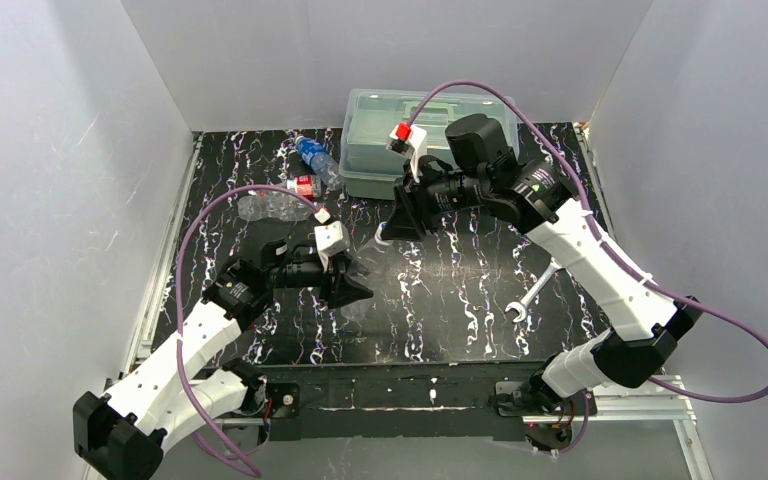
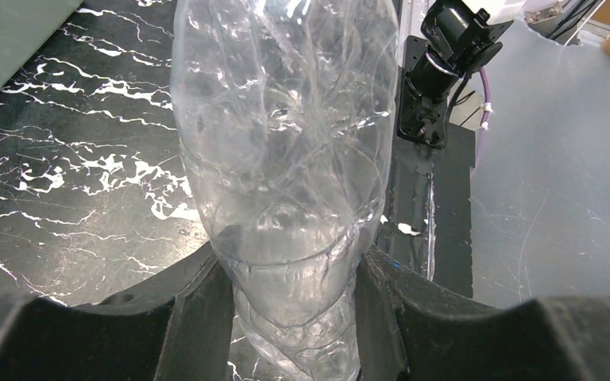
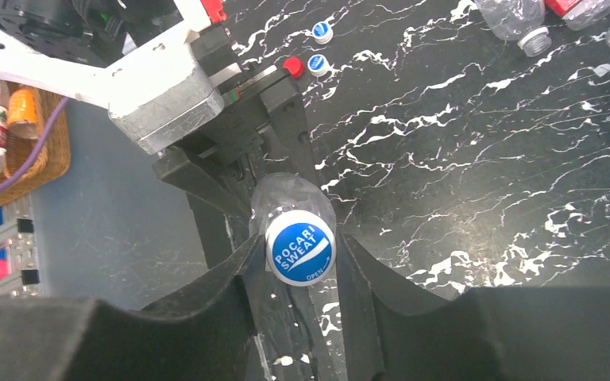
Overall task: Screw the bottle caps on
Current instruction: Screw the bottle cap onto the plastic bottle.
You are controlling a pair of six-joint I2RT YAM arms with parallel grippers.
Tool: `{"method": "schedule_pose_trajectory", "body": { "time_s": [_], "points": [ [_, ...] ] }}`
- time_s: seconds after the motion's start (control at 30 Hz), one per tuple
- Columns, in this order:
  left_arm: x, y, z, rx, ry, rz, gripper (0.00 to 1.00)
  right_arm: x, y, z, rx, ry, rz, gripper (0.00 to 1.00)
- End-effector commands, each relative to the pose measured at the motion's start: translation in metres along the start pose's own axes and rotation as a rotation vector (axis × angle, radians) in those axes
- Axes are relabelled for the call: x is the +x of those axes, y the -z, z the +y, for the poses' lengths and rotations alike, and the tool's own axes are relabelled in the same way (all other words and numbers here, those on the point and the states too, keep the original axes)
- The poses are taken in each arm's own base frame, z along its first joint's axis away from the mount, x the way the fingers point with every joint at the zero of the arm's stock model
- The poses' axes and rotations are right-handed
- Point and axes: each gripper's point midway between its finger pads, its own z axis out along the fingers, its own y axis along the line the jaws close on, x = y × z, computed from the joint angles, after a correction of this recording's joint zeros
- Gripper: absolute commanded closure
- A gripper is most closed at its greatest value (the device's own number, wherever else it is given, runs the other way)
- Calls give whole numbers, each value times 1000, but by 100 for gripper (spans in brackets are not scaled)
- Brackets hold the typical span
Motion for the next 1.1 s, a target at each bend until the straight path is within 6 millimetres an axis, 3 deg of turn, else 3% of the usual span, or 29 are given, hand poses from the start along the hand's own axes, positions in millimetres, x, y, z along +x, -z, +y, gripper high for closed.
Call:
{"method": "schedule_pose_trajectory", "body": {
  "time_s": [0.0,0.1,0.27,0.43,0.57,0.73,0.9,1.07],
  "points": [
    [-16,6,-4,6,-50,-37,100,-12,-3,3,-28,13,-43,61],
    [-17,6,4,-41,-55,-38,100,-10,-5,0,-15,-16,-30,70],
    [-34,13,42,-253,-99,-53,100,1,-15,-17,61,-128,37,81],
    [-53,26,85,-480,-162,-39,100,12,-26,-46,225,-300,131,90],
    [-80,35,105,-624,-237,-70,100,23,-39,-71,362,-440,173,91],
    [-105,36,115,-714,-319,-94,100,25,-58,-82,436,-516,173,93],
    [-104,31,119,-722,-327,-85,100,12,-68,-84,451,-546,98,91],
    [-78,29,115,-701,-302,-36,100,-15,-54,-83,461,-515,-15,75]
  ]
}}
